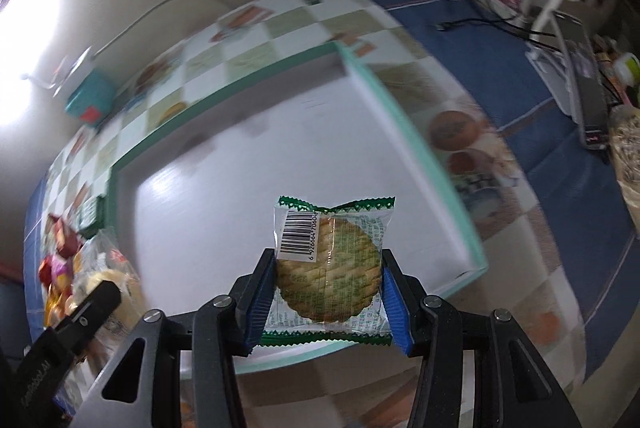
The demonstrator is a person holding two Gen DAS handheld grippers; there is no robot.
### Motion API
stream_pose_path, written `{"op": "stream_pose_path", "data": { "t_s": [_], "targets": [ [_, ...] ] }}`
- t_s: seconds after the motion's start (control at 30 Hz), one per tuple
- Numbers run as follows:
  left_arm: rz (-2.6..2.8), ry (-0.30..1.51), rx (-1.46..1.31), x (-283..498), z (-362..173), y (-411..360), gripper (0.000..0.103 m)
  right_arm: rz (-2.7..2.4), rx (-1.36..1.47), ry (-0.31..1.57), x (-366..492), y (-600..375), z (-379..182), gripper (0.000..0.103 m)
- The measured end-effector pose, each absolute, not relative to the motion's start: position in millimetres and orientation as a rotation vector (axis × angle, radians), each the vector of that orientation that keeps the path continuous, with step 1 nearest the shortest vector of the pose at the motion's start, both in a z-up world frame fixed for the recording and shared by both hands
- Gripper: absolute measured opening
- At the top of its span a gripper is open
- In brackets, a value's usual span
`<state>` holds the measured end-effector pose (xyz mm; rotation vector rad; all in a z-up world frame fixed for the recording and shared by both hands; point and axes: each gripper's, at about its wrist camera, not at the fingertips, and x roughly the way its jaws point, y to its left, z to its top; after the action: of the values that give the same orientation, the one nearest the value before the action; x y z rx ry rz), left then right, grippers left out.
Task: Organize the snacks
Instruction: 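Carry the cracker packet and bun into the tray while both tools open to release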
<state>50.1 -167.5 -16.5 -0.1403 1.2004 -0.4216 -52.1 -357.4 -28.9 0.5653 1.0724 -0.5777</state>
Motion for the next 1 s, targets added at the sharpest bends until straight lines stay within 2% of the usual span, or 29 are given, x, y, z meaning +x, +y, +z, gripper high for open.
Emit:
{"op": "stream_pose_path", "data": {
  "t_s": [1.0],
  "targets": [
    [-0.448,1.178,-0.028,99.9,-44.1,-220.3,0.065,-0.625,0.559,1.067,-24.0,-399.3,-51.7,0.053]
  ]
}}
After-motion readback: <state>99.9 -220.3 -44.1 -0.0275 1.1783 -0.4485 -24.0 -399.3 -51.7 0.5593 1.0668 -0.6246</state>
